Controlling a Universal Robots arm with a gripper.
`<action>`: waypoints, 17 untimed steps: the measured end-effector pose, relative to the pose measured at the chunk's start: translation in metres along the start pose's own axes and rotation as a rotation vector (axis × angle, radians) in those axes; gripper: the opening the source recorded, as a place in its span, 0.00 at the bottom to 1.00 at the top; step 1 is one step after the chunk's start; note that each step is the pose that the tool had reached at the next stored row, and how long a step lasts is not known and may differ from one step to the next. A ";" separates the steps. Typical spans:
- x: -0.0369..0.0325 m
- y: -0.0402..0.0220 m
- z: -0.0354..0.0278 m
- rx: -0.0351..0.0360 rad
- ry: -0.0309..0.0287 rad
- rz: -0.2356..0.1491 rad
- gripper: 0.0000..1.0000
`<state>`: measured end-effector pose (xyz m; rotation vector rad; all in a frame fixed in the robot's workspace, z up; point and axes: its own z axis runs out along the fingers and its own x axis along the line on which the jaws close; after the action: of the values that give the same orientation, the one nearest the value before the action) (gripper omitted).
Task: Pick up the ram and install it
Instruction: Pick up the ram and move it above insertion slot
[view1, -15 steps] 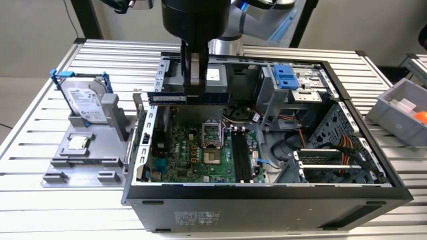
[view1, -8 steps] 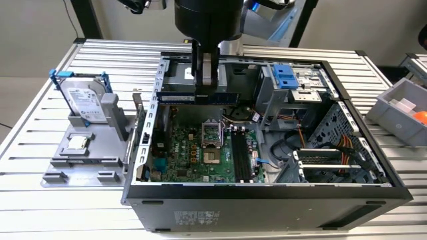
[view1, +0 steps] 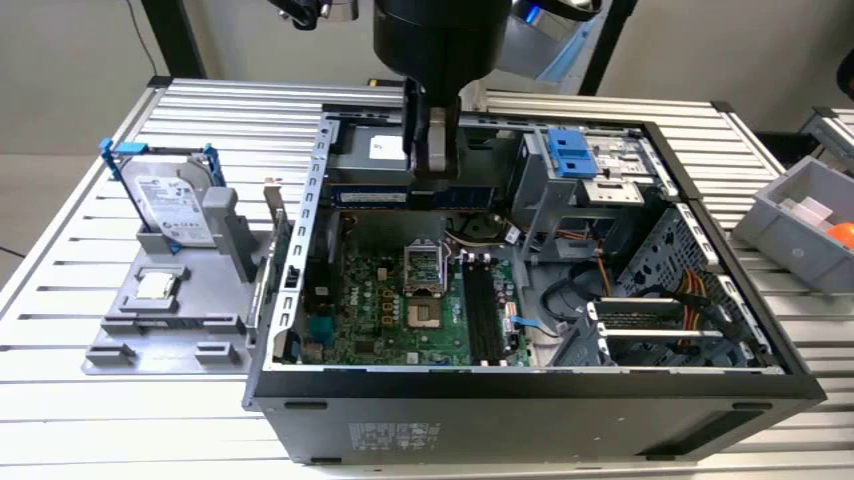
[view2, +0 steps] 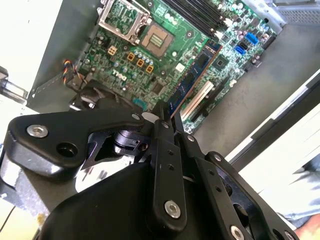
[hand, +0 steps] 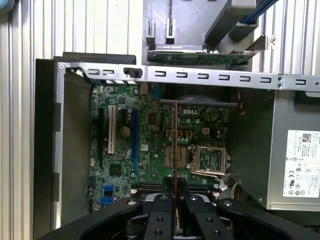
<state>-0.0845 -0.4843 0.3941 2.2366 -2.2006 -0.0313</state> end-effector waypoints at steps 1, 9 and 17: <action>0.0000 -0.0015 0.0000 0.0000 -0.0001 0.000 0.00; 0.0002 -0.0143 -0.0002 -0.0003 -0.0001 0.000 0.00; 0.0003 -0.0271 -0.0004 -0.0005 -0.0001 0.000 0.00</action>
<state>-0.0574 -0.4841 0.3940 2.2363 -2.2003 -0.0319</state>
